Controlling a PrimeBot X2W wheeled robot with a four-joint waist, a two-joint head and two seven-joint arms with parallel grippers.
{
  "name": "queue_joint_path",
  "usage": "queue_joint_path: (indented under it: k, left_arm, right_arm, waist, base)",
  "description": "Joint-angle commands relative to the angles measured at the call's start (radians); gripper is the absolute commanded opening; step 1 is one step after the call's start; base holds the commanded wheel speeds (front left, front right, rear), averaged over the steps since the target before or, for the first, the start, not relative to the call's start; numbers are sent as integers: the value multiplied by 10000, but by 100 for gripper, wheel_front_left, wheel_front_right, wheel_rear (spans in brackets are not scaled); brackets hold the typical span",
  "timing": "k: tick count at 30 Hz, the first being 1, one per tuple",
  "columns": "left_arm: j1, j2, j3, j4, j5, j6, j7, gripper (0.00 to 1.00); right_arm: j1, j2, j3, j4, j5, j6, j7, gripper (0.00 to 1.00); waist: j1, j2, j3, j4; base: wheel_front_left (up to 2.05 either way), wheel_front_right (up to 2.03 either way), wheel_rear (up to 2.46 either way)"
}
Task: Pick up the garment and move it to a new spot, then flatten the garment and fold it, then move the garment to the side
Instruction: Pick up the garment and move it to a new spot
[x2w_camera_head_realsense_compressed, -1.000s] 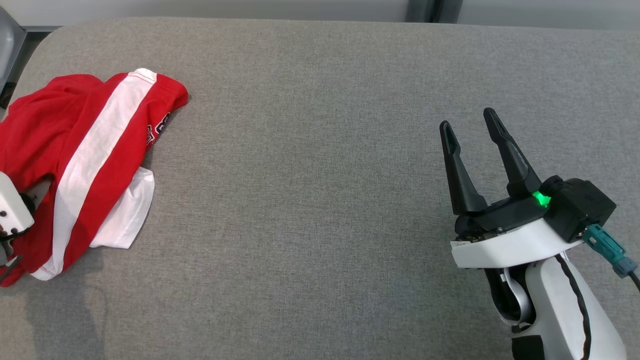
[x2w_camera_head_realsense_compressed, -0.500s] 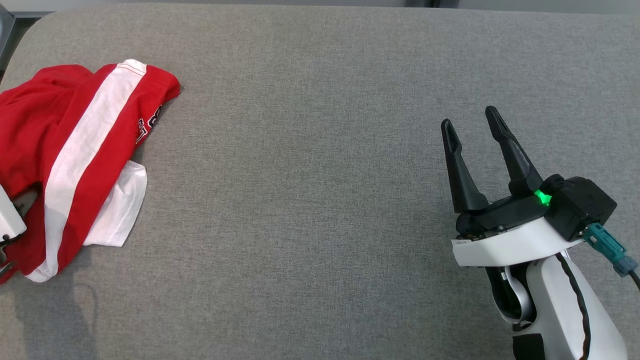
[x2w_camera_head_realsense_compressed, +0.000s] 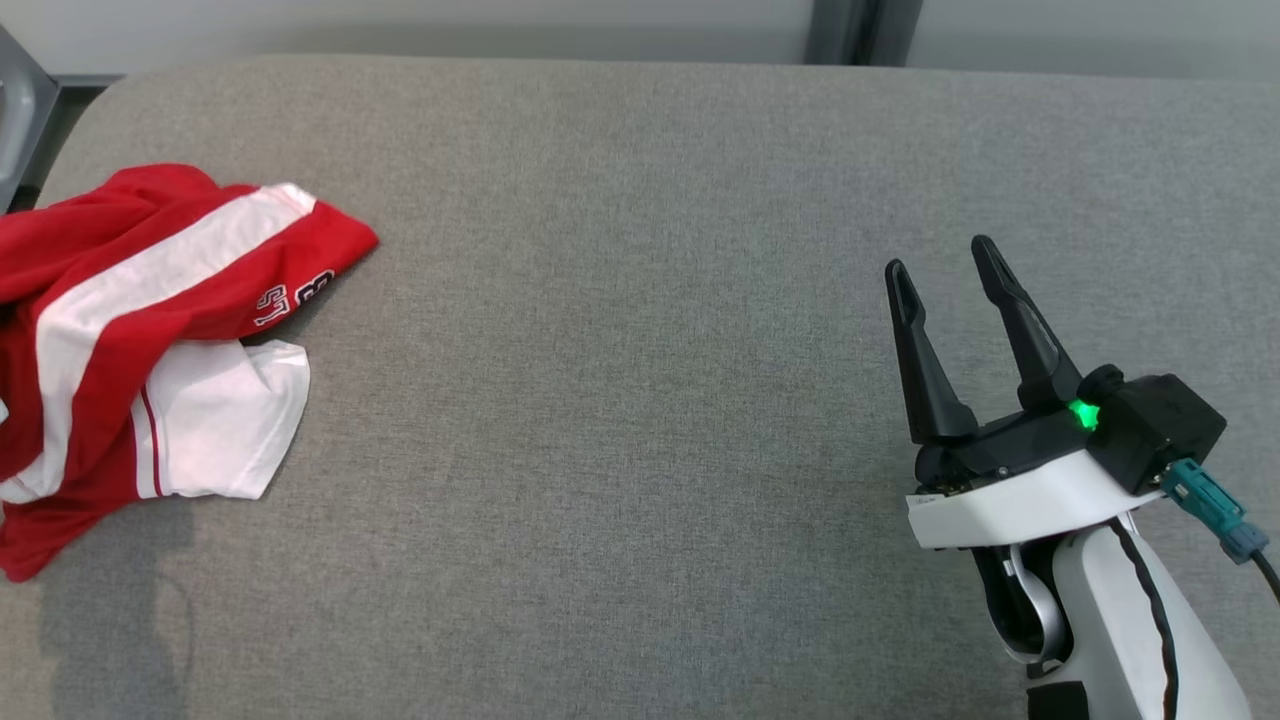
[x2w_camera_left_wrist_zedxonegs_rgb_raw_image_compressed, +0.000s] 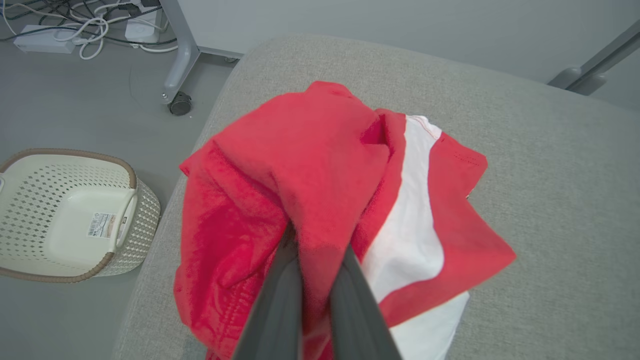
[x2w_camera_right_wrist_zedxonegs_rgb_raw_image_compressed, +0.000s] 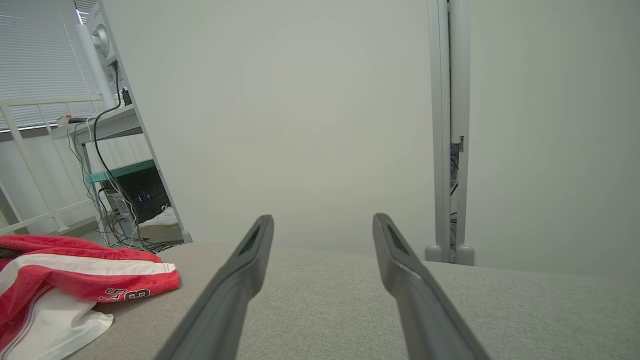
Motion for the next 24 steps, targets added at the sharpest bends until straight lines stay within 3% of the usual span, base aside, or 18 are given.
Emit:
queue_joint_path:
  k: [1, 9, 17, 24]
  left_arm:
    - [-139, 120, -96, -100, 89, 3, -96, 0]
    - [-586, 553, -845, -1154, 293, 3, -642, 0]
    - [-919, 869, -1466, -2556, 420, 3, -739, 0]
    - [-1066, 740, -1695, -3633, 595, 39, -782, 0]
  right_arm:
    - [94, -66, -20, 22, 39, 5, -49, 100]
    - [582, -67, -107, 52, 417, 5, -49, 100]
    - [1086, -63, -66, 30, 822, 5, -49, 100]
    - [1362, -64, -194, -37, 899, 5, -49, 100]
  waist:
    - [0, 0, -180, -26]
    - [0, 0, -1069, -329]
    - [0, 0, -1798, -1120]
    - [0, 0, -2104, -1874]
  base:
    - [0, 0, 0]
    - [0, 0, 0]
    - [0, 0, 0]
    - [0, 0, 0]
